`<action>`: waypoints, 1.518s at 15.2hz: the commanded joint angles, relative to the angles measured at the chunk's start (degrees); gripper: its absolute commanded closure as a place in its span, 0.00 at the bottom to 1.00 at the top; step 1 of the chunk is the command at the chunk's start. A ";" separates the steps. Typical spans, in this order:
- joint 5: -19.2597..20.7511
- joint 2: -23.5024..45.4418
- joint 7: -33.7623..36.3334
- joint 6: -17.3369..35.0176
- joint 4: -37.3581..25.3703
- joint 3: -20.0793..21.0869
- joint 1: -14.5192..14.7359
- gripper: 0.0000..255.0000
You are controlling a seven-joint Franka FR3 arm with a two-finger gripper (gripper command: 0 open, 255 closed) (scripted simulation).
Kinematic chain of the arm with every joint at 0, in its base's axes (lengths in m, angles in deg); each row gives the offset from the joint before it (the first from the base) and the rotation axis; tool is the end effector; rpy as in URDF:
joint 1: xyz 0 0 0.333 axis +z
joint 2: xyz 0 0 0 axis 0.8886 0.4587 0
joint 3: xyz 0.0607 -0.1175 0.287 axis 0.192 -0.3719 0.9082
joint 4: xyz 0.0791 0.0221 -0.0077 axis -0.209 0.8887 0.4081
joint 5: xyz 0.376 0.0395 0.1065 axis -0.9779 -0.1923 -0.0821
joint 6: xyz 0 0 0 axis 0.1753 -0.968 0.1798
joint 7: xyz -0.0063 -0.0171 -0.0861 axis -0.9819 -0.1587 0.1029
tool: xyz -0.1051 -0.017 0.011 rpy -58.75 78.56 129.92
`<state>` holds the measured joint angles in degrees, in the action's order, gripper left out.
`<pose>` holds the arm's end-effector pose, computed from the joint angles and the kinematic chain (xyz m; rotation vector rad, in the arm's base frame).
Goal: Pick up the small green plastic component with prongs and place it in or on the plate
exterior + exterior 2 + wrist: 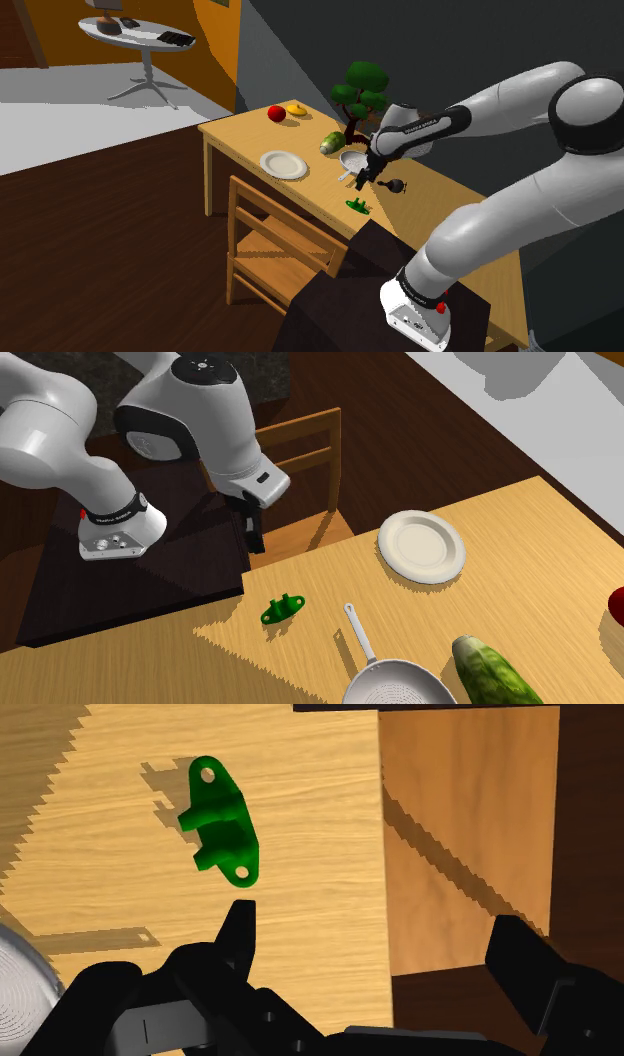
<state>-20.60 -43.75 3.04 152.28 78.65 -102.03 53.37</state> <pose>0.3236 -0.2057 0.3115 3.1089 -0.1375 0.0363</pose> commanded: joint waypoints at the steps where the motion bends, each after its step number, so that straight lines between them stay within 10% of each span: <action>1: -2.04 5.48 -3.52 4.71 -1.10 -2.89 0.65 0.00; 7: -21.65 22.61 -22.49 15.32 -5.79 -8.26 3.36 0.00; 12: -42.39 36.49 -41.18 18.79 -13.18 0.40 -6.03 0.00; 23: -50.46 43.91 -47.62 23.16 -16.16 8.08 -12.16 0.00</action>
<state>-70.90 0.03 -44.45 175.32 62.51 -94.12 41.33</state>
